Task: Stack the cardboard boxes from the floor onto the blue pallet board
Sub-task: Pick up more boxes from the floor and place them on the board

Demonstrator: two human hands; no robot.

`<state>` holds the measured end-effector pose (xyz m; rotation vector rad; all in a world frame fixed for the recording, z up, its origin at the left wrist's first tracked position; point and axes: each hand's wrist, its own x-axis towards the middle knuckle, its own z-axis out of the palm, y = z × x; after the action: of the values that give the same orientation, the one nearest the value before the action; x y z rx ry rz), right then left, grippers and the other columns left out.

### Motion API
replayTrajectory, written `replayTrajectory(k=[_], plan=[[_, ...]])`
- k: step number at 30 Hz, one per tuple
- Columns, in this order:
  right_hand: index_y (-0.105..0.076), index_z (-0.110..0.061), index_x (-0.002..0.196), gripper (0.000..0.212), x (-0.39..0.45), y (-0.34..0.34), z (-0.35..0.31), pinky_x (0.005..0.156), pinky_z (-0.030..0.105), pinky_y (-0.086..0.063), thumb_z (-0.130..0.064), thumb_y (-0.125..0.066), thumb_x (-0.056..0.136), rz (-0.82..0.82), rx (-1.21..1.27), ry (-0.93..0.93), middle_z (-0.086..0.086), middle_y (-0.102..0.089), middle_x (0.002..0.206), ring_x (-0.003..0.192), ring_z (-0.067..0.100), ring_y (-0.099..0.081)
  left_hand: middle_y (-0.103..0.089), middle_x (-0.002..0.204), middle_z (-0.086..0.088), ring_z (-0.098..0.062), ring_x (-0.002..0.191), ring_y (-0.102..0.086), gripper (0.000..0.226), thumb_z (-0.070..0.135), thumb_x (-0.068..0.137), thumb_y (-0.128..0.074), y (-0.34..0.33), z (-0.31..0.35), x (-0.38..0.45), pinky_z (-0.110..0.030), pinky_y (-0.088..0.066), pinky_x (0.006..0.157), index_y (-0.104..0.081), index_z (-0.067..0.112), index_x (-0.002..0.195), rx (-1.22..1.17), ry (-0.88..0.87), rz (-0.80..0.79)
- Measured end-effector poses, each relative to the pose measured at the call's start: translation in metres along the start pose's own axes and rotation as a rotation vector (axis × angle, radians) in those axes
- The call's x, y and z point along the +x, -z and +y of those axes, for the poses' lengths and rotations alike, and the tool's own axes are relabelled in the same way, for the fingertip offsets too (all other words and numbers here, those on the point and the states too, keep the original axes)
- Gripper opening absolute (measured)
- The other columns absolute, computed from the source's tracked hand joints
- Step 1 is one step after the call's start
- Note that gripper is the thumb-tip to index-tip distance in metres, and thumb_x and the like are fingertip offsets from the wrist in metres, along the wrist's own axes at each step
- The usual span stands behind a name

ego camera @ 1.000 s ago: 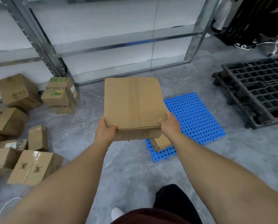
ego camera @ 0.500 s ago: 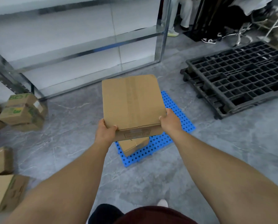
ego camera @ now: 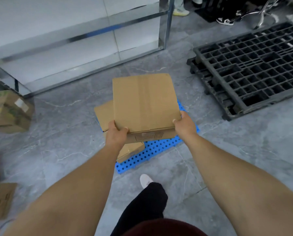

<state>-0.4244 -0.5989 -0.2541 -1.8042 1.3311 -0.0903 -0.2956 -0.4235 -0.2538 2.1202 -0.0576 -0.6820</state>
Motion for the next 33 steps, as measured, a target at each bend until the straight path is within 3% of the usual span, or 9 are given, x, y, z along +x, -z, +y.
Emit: replayTrajectory(k=[3,6,10,14,19,23,28,31,33], plan=[[-0.045,-0.016,0.128,0.036,0.038,0.01,-0.001,0.051,0.026,-0.03,-0.015,-0.044,0.092,-0.002,-0.058,-0.009,0.0,-0.055,0.102,0.073,0.016,-0.046,-0.051,0.117,-0.004,-0.022,0.096,-0.045,0.047,0.019,0.091,-0.054,-0.026,0.015,0.025,-0.032,-0.037,0.081,-0.035,0.012,0.133,0.008,0.05,-0.017],[-0.046,-0.015,0.127,0.035,0.078,0.02,0.001,0.058,0.027,-0.032,-0.014,-0.045,0.092,-0.009,-0.082,-0.009,0.006,-0.059,0.111,0.079,0.019,-0.047,-0.048,0.107,-0.001,-0.02,0.093,-0.044,0.046,0.018,0.089,-0.057,-0.052,0.031,0.047,-0.031,-0.036,0.079,-0.038,0.012,0.13,0.015,0.099,-0.037],[-0.043,-0.015,0.132,0.04,0.126,0.024,0.007,0.049,0.023,-0.029,-0.015,-0.045,0.093,-0.044,-0.13,-0.011,0.006,-0.058,0.118,0.081,0.018,-0.048,-0.049,0.106,-0.001,-0.02,0.093,-0.045,0.044,0.019,0.087,-0.061,-0.08,0.045,0.073,-0.03,-0.036,0.079,-0.042,0.011,0.126,0.054,0.149,-0.049],[-0.04,-0.015,0.136,0.042,0.17,0.021,0.017,0.066,0.025,-0.035,-0.017,-0.045,0.094,-0.117,-0.142,-0.007,0.006,-0.056,0.126,0.091,0.021,-0.054,-0.051,0.109,-0.001,-0.019,0.093,-0.045,0.043,0.019,0.087,-0.061,-0.107,0.048,0.095,-0.03,-0.037,0.079,-0.044,0.011,0.126,0.083,0.2,-0.011],[-0.036,-0.018,0.141,0.046,0.229,0.006,0.036,0.048,0.017,-0.028,-0.018,-0.044,0.095,-0.215,-0.173,0.022,0.001,-0.054,0.13,0.07,0.008,-0.045,-0.055,0.115,-0.005,-0.02,0.091,-0.048,0.044,0.02,0.087,-0.059,-0.149,0.029,0.122,-0.03,-0.039,0.076,-0.044,0.013,0.126,0.091,0.283,0.057],[-0.032,-0.021,0.143,0.048,0.278,-0.011,0.062,0.049,0.018,-0.03,-0.02,-0.043,0.096,-0.278,-0.201,0.06,-0.001,-0.052,0.132,0.077,0.01,-0.049,-0.055,0.111,0.0,-0.02,0.09,-0.048,0.059,0.022,0.087,-0.058,-0.191,0.002,0.148,-0.029,-0.038,0.073,-0.03,0.022,0.139,0.111,0.307,0.075],[-0.032,-0.023,0.143,0.049,0.326,-0.049,0.103,0.043,0.016,-0.033,-0.019,-0.043,0.096,-0.277,-0.209,0.083,-0.002,-0.055,0.125,0.062,0.002,-0.048,-0.053,0.105,0.009,0.006,0.047,-0.058,0.062,0.023,0.086,-0.06,-0.234,-0.045,0.183,-0.012,-0.034,0.047,-0.031,0.025,0.14,0.082,0.33,0.13],[-0.033,-0.023,0.142,0.048,0.349,-0.079,0.138,0.049,0.023,-0.04,-0.018,-0.042,0.095,-0.271,-0.184,0.089,-0.009,-0.054,0.092,0.061,0.004,-0.048,-0.058,0.117,0.003,-0.007,0.076,-0.058,0.061,0.024,0.085,-0.061,-0.254,-0.082,0.21,-0.019,-0.038,0.065,-0.033,0.026,0.139,0.097,0.304,0.108],[-0.034,-0.022,0.142,0.048,0.361,-0.101,0.162,0.051,0.023,-0.038,-0.017,-0.042,0.095,-0.283,-0.168,0.102,-0.008,-0.055,0.1,0.065,0.004,-0.048,-0.055,0.125,-0.001,-0.018,0.1,-0.053,0.06,0.024,0.083,-0.063,-0.265,-0.105,0.227,-0.027,-0.041,0.081,-0.036,0.023,0.137,0.149,0.281,0.106]])
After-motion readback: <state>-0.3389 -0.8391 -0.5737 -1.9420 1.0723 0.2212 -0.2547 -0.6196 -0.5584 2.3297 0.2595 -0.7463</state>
